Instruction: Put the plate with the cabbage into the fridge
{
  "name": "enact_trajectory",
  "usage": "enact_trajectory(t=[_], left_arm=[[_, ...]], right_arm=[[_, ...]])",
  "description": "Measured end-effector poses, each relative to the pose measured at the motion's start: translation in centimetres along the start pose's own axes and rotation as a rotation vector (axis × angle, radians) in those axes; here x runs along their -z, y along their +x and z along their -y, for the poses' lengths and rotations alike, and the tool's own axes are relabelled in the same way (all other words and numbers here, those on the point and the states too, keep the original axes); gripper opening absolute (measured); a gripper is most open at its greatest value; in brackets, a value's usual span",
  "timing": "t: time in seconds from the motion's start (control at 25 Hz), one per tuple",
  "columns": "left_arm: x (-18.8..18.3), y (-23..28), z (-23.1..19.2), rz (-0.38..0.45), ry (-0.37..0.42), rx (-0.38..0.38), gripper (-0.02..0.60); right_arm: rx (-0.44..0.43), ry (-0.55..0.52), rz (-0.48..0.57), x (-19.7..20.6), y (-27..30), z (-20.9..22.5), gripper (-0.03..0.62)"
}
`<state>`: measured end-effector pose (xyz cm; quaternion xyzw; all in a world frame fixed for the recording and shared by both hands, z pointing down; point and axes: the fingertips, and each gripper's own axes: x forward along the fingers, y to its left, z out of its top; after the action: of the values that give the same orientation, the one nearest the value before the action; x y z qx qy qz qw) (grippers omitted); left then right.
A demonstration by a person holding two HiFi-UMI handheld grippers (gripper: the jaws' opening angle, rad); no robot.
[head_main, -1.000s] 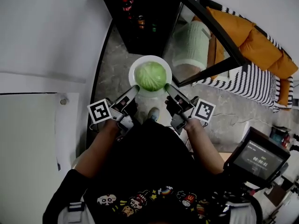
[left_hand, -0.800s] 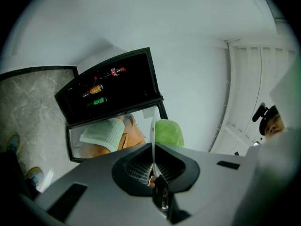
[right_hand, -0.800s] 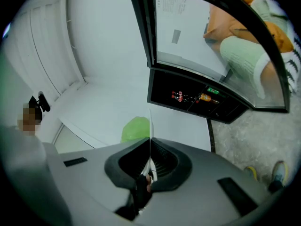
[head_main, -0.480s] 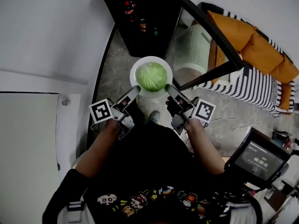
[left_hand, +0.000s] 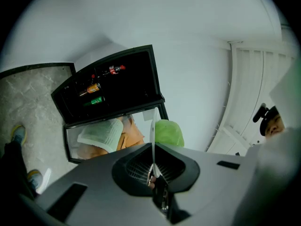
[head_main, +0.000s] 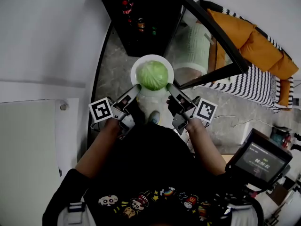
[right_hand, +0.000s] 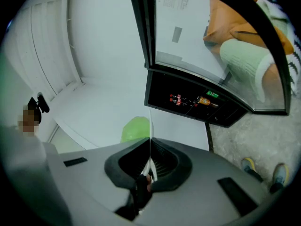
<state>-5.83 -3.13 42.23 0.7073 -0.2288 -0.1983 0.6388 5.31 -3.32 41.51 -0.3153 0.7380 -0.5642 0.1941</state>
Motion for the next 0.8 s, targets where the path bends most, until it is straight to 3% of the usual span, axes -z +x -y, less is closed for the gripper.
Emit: enact_trajectory(t=[0.8], left_arm=[[0.04, 0.53, -0.12, -0.051, -0.027, -0.017, 0.015]], right_arm=[[0.029, 0.026, 0.035, -0.17, -0.32, 0.13, 0.014]])
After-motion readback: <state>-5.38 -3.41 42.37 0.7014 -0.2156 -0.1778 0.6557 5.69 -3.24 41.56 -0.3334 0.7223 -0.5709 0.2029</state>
